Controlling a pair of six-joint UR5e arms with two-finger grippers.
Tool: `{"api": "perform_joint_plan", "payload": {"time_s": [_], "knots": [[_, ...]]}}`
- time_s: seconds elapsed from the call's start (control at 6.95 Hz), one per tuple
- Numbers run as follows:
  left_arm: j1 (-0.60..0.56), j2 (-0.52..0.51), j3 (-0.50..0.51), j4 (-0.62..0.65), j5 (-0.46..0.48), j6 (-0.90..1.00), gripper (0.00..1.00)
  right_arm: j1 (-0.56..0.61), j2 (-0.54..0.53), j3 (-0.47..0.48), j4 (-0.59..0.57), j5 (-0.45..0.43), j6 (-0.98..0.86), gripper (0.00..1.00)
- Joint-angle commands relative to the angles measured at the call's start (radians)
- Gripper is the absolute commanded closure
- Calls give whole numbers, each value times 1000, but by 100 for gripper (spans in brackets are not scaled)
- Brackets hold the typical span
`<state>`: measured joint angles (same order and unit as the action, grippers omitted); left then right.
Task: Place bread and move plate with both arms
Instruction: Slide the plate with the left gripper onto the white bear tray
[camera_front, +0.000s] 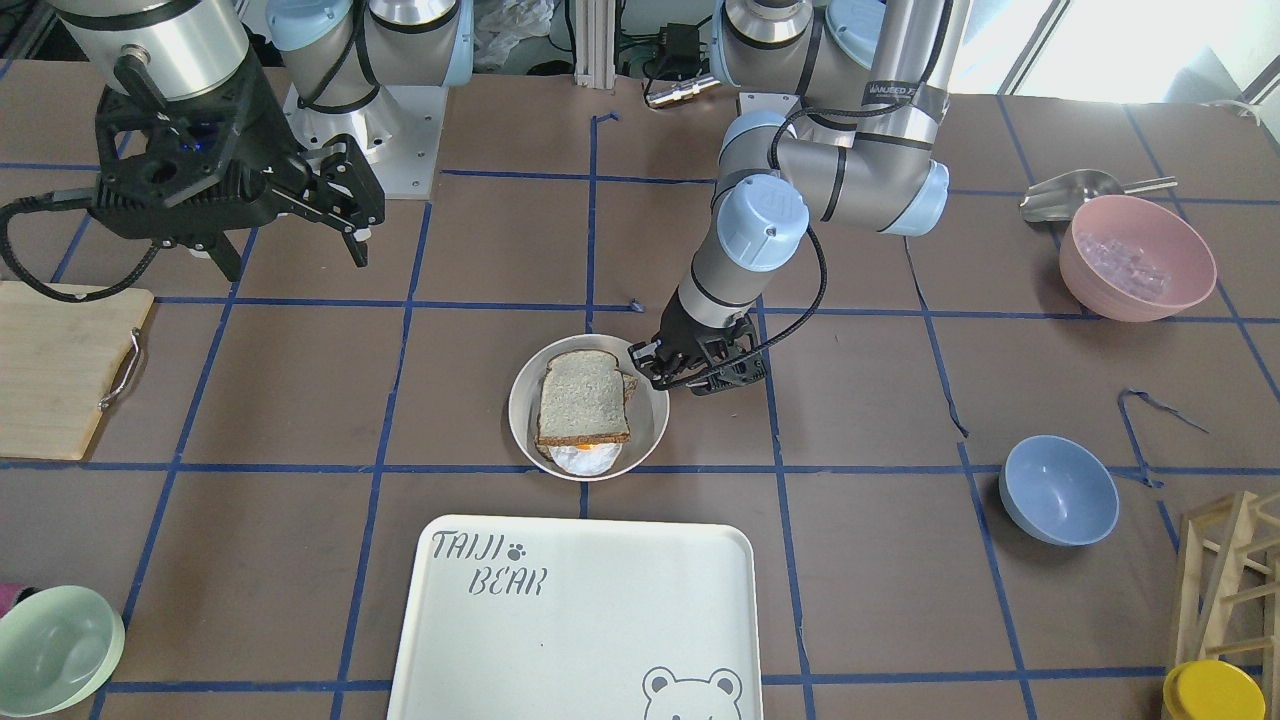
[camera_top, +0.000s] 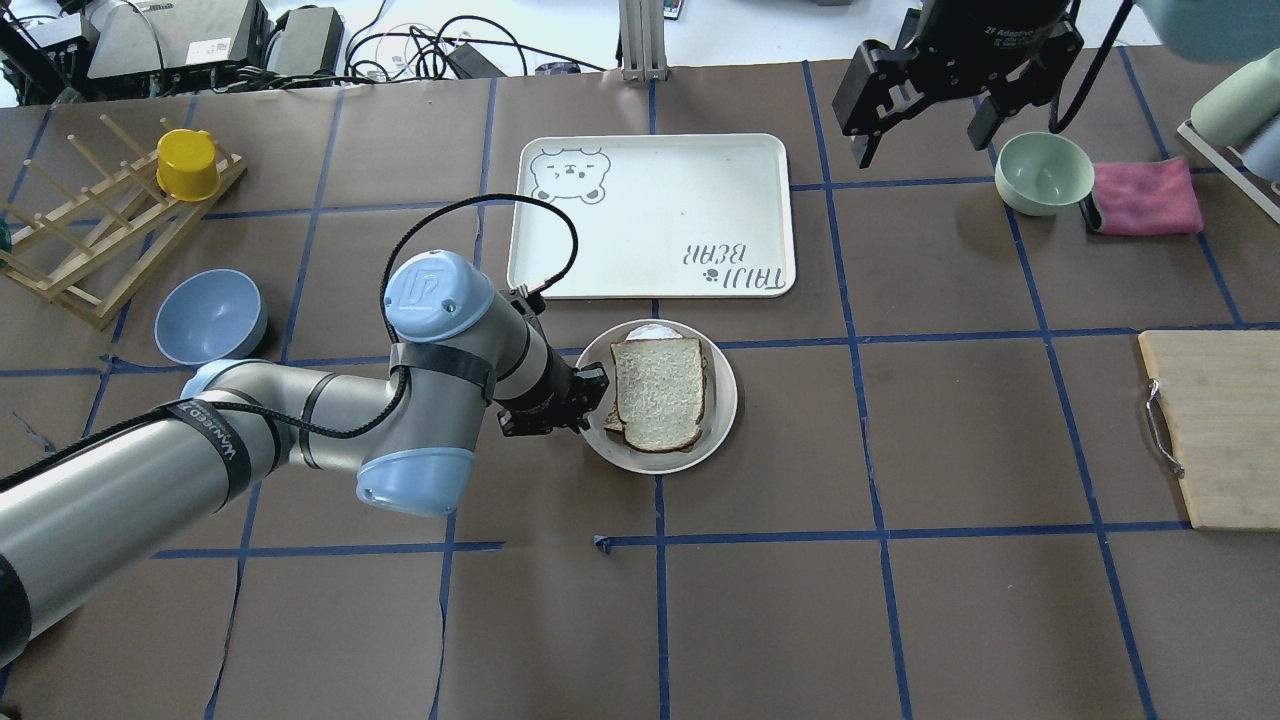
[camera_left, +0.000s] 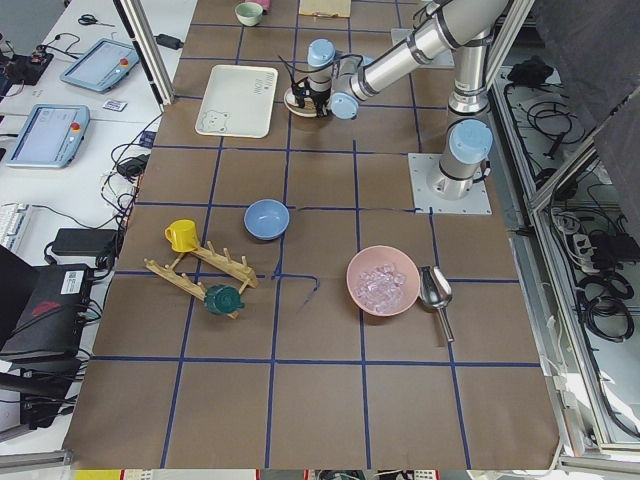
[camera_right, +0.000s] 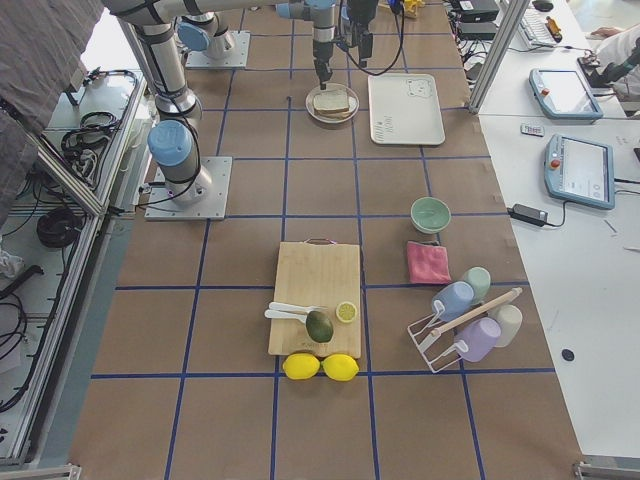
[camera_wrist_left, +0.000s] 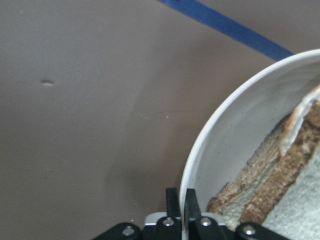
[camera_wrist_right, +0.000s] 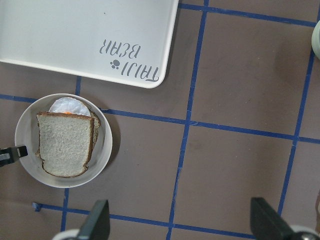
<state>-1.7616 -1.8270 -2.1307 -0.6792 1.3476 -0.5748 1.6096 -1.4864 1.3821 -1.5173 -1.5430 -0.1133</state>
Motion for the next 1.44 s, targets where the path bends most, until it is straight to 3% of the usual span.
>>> {"api": "perform_joint_plan", "payload": {"time_s": [0.0, 0.43, 0.86, 1.01, 1.29], "knots": [[51, 38, 21, 18, -4, 1, 100, 1, 2, 0, -3, -2, -3, 0], [73, -58, 265, 6, -31, -91, 100, 0, 2, 0, -3, 0, -5, 0], [73, -294, 528, -14, -39, -95, 100, 0, 2, 0, -3, 4, -3, 0], [71, -346, 593, -20, -39, -94, 100, 0, 2, 0, 5, 9, 0, 0], [71, -377, 606, -48, -39, -97, 100, 0, 2, 0, 0, 9, 0, 0]]}}
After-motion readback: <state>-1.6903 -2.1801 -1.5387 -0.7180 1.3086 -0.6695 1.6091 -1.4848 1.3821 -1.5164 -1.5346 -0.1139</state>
